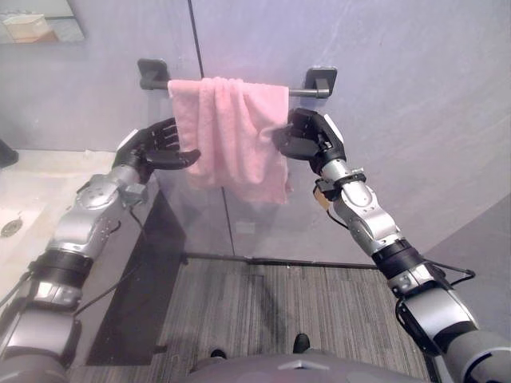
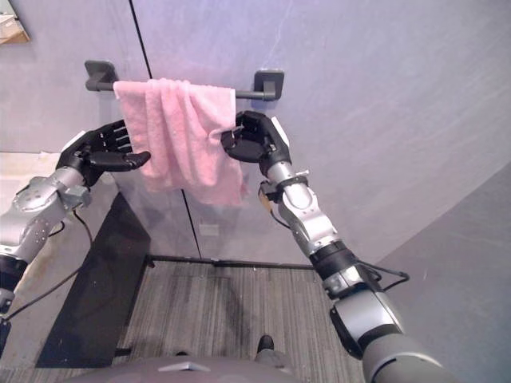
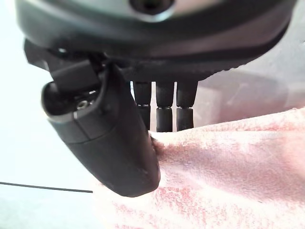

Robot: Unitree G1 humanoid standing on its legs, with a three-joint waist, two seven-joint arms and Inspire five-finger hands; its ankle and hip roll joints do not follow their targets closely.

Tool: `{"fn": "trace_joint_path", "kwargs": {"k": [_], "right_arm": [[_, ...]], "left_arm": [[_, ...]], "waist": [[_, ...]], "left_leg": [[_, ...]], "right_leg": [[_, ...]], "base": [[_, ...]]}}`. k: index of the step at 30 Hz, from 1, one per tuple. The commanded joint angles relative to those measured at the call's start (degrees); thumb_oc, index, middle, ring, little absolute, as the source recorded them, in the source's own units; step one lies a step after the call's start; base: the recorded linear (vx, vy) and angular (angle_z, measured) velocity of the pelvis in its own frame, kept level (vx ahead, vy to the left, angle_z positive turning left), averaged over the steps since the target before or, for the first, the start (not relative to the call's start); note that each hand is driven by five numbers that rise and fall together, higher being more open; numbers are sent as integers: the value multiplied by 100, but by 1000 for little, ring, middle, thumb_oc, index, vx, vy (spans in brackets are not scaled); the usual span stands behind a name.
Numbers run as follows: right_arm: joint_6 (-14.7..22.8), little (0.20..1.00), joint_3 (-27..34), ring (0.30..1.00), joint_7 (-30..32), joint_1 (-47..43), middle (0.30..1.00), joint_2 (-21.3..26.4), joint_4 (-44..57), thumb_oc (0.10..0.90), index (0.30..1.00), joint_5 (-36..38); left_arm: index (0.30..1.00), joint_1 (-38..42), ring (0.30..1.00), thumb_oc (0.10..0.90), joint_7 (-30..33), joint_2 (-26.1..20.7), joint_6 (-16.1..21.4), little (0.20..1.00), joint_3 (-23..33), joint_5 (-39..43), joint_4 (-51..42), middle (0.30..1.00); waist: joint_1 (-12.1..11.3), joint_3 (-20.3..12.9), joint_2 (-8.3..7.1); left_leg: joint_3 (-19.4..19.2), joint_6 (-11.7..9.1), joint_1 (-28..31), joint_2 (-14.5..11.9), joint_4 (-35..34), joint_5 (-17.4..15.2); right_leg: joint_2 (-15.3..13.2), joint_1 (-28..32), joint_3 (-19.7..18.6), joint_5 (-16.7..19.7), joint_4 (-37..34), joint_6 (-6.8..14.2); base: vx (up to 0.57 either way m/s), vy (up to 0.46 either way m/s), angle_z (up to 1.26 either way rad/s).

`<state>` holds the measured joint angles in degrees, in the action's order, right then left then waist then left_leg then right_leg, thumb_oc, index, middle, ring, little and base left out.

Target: Organize the bathroom.

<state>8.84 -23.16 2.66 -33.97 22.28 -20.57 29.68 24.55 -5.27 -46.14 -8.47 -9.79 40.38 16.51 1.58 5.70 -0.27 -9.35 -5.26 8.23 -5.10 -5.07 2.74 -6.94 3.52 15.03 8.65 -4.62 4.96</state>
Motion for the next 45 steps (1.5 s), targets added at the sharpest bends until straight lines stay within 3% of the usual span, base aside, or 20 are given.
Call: {"fn": "trace_joint_path", "kwargs": {"k": [1,11,12,13,14,15,16,18,19,20,21,23,24,25,26,27,45], "right_arm": [[386,300,-157,300,-407,39,300,338,53,400,300,-233],[512,300,-255,300,-408,-12,300,343,-77,400,300,-120],[513,300,-263,300,-421,-23,300,333,-88,400,300,-109],[512,300,-270,300,-427,-22,300,326,-88,400,300,-111],[505,300,-281,300,-421,-23,300,320,-84,400,300,-111],[502,300,-288,300,-412,-24,300,317,-82,400,300,-109],[514,300,-308,300,-386,-9,300,302,-72,400,300,-105],[531,300,-307,300,-379,17,300,292,-80,400,300,-108],[535,300,-310,300,-362,47,300,284,-65,400,300,-107],[536,300,-307,300,-365,55,300,283,-62,400,300,-110],[542,300,-294,300,-373,85,300,276,-53,400,300,-123],[523,300,-269,300,-390,140,300,262,-18,400,300,-147],[525,300,-266,300,-395,147,300,262,-20,400,300,-145],[527,300,-259,300,-408,155,300,263,-27,400,300,-145],[536,300,-247,300,-427,173,300,264,-31,400,300,-132],[537,300,-240,300,-432,174,300,253,-36,400,300,-142],[529,300,-302,300,-432,206,300,223,-52,400,300,-133]], "left_arm": [[900,681,900,800,-226,-654,462,900,410,211,244,900],[900,1224,900,800,-362,-816,785,900,64,54,762,900],[594,1311,594,596,-311,-811,859,594,15,49,875,594],[582,1365,582,588,-291,-805,908,582,-5,15,968,582],[521,1428,521,547,-253,-805,966,521,-36,-42,1072,521],[441,1463,441,494,-231,-806,1024,441,-56,-45,1124,441],[300,1531,300,400,-207,-794,1116,300,-91,-5,1226,300],[300,1574,300,400,-184,-770,1216,300,-94,-6,1284,300],[394,1583,394,463,-227,-746,1259,394,-81,61,1304,394],[394,1577,394,463,-230,-742,1264,394,-77,61,1304,394],[446,1550,446,497,-233,-726,1292,446,-64,55,1300,446],[342,1512,342,428,-292,-655,1348,342,-62,101,1283,342],[342,1497,342,428,-300,-643,1359,342,-58,94,1282,342],[460,1483,460,507,-326,-623,1370,460,-56,80,1280,460],[632,1504,632,621,-386,-602,1291,632,-78,122,1283,632],[900,1508,900,800,-383,-585,1286,900,-85,77,1300,900],[900,1488,900,800,-448,-611,1165,900,-187,48,1216,900]], "waist": [[-11,-209,302],[51,-222,330],[69,-226,331],[80,-231,332],[92,-235,332],[98,-236,332],[111,-234,327],[124,-229,323],[136,-228,318],[138,-228,319],[146,-228,321],[178,-232,323],[179,-232,323],[184,-232,324],[195,-232,325],[198,-232,325],[213,-214,350]], "left_leg": [[-485,441,12,702,190,-622],[-508,432,14,706,174,-627],[-516,432,13,706,173,-625],[-523,432,14,705,171,-626],[-532,431,15,705,173,-628],[-536,430,15,705,177,-630],[-540,431,13,707,180,-628],[-542,430,14,708,183,-632],[-552,428,11,703,185,-629],[-553,427,12,703,184,-629],[-554,427,15,703,179,-629],[-570,426,20,699,173,-628],[-573,426,22,697,172,-629],[-579,427,29,695,168,-630],[-588,429,34,692,164,-633],[-587,432,31,694,167,-635],[-601,433,32,686,178,-629]], "right_leg": [[209,241,62,-971,-4,431],[192,227,55,-962,4,457],[193,223,47,-960,3,459],[194,220,43,-959,4,460],[195,217,39,-960,6,462],[196,217,37,-960,7,462],[199,215,24,-956,3,459],[204,215,8,-960,5,455],[202,208,-6,-956,4,458],[203,207,-9,-956,5,458],[207,203,-16,-957,8,456],[210,194,-40,-960,14,457],[211,196,-41,-961,14,455],[212,200,-43,-964,14,454],[211,200,-49,-962,12,456],[211,196,-55,-963,14,457],[229,204,-74,-980,25,444]], "base": [[0,0,0],[0,0,0],[0,0,0],[0,0,0],[0,0,0],[0,0,0],[0,0,0],[0,0,0],[0,0,0],[0,0,0],[0,0,0],[0,0,0],[0,0,0],[0,0,0],[0,0,0],[0,0,0],[0,0,0]]}}
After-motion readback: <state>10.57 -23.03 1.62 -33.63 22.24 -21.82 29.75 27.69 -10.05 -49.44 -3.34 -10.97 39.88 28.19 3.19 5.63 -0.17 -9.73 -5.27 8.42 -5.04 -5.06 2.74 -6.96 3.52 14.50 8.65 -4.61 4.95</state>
